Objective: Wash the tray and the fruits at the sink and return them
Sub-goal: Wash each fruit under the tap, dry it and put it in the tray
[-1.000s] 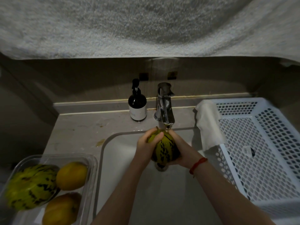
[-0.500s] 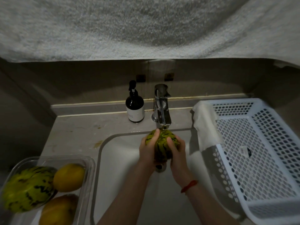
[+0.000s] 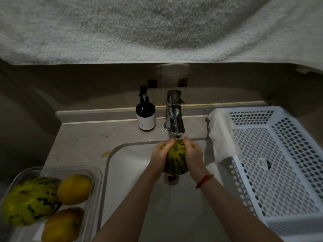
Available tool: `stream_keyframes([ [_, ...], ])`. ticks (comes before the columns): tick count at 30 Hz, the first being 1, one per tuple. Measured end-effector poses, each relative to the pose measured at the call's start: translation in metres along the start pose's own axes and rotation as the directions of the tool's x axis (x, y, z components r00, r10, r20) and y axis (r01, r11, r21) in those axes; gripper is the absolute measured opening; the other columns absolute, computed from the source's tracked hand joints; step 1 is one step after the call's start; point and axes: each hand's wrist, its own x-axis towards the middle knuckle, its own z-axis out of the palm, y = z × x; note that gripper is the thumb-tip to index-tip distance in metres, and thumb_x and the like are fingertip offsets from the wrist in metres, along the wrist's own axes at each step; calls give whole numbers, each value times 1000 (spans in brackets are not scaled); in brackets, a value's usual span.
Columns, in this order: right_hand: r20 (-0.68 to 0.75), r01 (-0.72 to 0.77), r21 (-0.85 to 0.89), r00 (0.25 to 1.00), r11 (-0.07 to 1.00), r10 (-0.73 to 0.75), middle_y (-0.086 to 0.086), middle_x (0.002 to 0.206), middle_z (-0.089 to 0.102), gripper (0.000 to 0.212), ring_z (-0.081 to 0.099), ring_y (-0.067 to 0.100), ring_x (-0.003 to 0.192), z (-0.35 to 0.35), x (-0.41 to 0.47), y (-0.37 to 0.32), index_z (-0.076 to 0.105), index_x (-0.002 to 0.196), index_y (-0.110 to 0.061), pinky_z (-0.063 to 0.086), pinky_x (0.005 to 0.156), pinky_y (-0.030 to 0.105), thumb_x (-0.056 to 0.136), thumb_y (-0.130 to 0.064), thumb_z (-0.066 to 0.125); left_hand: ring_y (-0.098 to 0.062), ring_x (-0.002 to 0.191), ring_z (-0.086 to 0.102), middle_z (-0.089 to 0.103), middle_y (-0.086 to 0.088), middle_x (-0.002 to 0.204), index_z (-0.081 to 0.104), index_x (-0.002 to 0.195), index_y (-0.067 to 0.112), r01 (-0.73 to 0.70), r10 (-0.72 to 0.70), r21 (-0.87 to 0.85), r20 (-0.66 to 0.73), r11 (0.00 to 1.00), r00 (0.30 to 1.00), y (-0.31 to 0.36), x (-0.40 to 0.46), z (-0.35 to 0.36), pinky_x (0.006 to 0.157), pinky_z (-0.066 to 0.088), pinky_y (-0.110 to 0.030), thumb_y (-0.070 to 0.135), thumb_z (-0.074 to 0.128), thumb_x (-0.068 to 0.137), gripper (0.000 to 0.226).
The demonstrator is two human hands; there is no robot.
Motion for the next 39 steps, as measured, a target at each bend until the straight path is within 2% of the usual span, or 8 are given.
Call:
stream_keyframes([
  [4,-102,46,-43,994,998,-50,4,75,57,34,57,23,79,3,-2,10,58,70,-18,48,77,36,97,-26,41,-30,100,62,64,-16,105,63,101,12,-63,63,5,-63,998,996,-4,-3,12,83,53,-36,27,53,95,19],
  [8,95,261,-172,964,950,-248,8,120,53,26,51,15,105,1,-14,19,56,120,-11,42,88,11,99,-19,43,-31,94,66,67,-20,106,62,111,7,106,-111,-149,-26,983,993,-4,-5,7,81,56,-43,38,45,96,38],
  [14,511,687,-145,668,712,-540,-4,131,40,57,40,13,125,-16,-16,18,43,131,-30,34,105,21,79,-30,66,-23,81,67,74,-10,81,79,75,16,432,-394,-271,185,860,900,-6,-1,-14,69,51,-31,62,31,87,67],
  [22,489,-94,124,872,988,22,13,105,68,27,66,28,97,-7,5,-6,67,97,-26,56,83,38,73,-36,71,-26,73,64,67,-12,79,65,97,9,445,-445,-225,56,867,894,2,-1,-5,52,49,-25,54,33,91,56],
  [26,545,-498,24,733,867,406,12,96,72,50,62,35,100,-7,9,-2,75,88,-21,52,81,45,82,-63,49,-20,77,60,64,-6,89,59,93,25,268,-267,-18,-154,963,951,5,1,-6,56,44,-25,58,32,93,43],
  [30,567,-512,129,741,849,361,20,117,64,49,60,37,109,-5,10,-3,65,114,-9,48,93,52,87,-48,53,-27,93,63,65,-10,108,60,107,24,300,-305,-67,-65,951,950,3,1,-11,64,53,-36,63,35,89,50],
  [34,493,-150,227,870,962,20,12,121,62,42,63,26,108,-3,0,10,52,128,-21,52,92,47,89,-30,61,-36,103,60,62,-17,116,60,115,18,458,-434,-202,155,866,888,1,3,-15,85,49,-55,75,42,80,69],
  [39,579,107,99,802,989,-145,9,128,54,62,57,19,115,-14,-6,7,38,133,-26,53,91,33,80,-20,69,-37,108,57,59,-20,121,60,119,16,501,-436,-286,261,817,861,2,2,-17,90,46,-53,68,51,78,67],
])
